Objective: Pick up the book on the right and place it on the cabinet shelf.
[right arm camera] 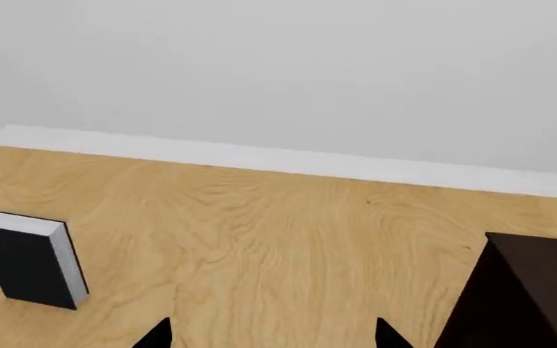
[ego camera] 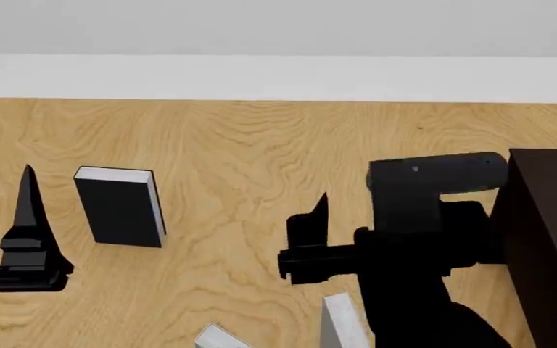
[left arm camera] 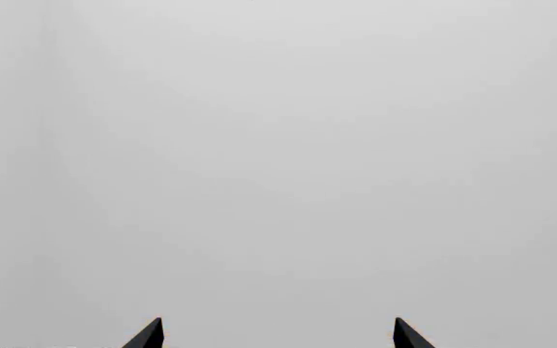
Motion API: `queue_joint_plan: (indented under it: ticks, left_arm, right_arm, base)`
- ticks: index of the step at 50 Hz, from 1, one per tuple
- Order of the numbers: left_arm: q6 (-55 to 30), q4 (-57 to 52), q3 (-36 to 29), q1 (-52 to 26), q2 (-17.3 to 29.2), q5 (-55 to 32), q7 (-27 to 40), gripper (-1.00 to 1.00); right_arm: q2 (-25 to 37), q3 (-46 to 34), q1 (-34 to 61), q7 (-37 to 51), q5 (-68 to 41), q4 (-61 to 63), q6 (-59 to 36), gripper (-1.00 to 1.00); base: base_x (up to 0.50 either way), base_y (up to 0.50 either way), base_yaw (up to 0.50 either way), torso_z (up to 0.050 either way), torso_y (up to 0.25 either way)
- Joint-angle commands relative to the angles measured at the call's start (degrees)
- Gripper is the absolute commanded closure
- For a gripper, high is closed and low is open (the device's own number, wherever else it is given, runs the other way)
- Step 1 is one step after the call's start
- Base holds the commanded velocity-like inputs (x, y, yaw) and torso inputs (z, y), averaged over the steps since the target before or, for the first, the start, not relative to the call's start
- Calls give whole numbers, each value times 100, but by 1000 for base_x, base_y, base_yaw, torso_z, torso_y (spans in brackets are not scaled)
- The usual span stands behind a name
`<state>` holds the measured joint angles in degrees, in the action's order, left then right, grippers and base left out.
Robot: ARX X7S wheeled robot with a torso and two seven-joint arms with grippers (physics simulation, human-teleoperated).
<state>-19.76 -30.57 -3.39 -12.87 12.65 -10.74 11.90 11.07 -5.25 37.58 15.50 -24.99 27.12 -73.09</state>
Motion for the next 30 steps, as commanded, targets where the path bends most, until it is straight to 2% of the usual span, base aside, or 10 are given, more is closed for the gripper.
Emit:
queue_joint_plan:
  ticks: [1, 5, 9, 20, 30]
  left_arm:
    - [-87, -92, 80, -17, 46, -133, 29, -100]
    - [-105, -120, 70, -13, 60, -160, 31, -100]
    - [-105, -108, 66, -22, 73, -177, 35, -100]
    - [-44, -116, 50, -10, 108, -217, 45, -100]
    - [-22, -110, 21, -5, 142, -226, 61, -100]
  right_arm:
    - [842, 20, 1738, 2749, -4224, -1340, -1667, -100]
    - [1047, -330, 2121, 3212, -4985, -1974, -1635, -100]
    - [1116, -782, 2266, 2959, -4995, -2512, -1547, -100]
    - [1121, -1330, 2507, 2703, -5072, -3386, -1439, -100]
    - [1185, -1620, 2454, 2420, -4979, -3607, -1219, -100]
  base:
    - [0, 0, 0, 0, 0]
    - [0, 0, 0, 0, 0]
    - [0, 0, 0, 0, 0]
    - [0, 0, 0, 0, 0]
    - [0, 0, 0, 0, 0]
